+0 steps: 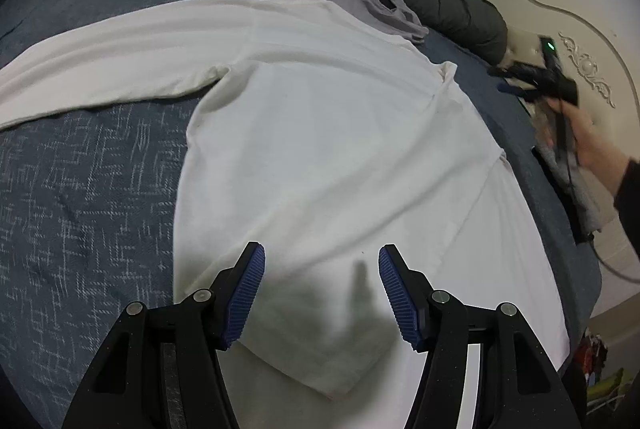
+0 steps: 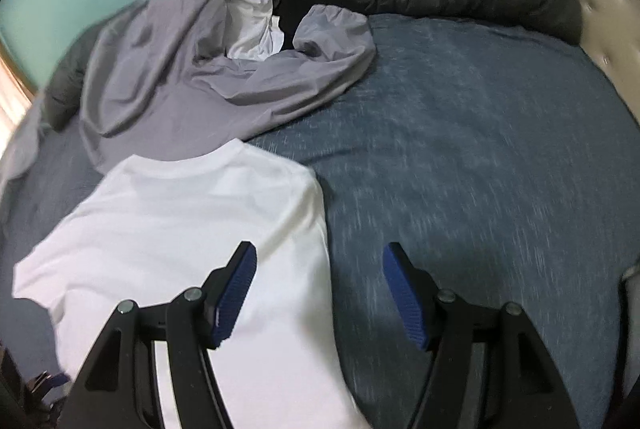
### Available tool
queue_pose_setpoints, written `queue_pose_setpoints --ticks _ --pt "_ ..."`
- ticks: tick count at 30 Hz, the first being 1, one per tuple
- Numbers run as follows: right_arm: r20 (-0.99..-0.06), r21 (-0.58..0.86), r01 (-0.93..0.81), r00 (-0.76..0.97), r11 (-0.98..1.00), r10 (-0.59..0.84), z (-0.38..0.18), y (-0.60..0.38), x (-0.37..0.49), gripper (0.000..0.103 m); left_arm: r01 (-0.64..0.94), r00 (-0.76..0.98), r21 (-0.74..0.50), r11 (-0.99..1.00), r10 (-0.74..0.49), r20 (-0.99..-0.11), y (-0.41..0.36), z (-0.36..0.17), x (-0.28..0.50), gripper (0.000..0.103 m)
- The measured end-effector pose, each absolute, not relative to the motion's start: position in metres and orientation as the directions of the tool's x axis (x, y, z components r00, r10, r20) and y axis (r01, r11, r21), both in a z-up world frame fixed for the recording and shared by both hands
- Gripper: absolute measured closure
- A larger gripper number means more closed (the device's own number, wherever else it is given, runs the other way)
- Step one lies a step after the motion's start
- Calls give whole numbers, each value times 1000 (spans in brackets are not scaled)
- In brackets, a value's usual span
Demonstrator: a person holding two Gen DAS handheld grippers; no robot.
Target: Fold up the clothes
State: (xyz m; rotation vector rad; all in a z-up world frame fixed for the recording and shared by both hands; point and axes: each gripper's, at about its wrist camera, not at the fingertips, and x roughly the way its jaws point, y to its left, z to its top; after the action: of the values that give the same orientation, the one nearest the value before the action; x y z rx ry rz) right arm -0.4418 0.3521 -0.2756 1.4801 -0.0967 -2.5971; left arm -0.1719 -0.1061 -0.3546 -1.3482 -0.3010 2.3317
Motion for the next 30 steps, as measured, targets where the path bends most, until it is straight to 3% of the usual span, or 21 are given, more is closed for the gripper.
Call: queue_pose_setpoints --ticks 4,14,16,23,30 --pt "-879 86 62 -465 -994 -105 -293 340 -469 37 -255 -444 -379 -890 455 -771 -113 -355 -175 40" --pt "-914 -6 15 -406 -1000 -1 -319 321 -511 86 -269 -450 -380 -885 464 -763 -117 -352 -175 40" --pt "-916 -40 23 -400 -999 27 -322 317 -515 91 -267 -453 -381 -885 464 -761 -119 -352 -175 40" --pt "-893 -195 27 -419 -980 166 -329 309 -528 96 -256 -444 -389 -885 465 -766 -121 -357 -175 39" --pt "-890 -243 7 -400 -970 219 -342 314 -542 96 -252 -438 -381 -890 456 -775 -122 -359 -175 39"
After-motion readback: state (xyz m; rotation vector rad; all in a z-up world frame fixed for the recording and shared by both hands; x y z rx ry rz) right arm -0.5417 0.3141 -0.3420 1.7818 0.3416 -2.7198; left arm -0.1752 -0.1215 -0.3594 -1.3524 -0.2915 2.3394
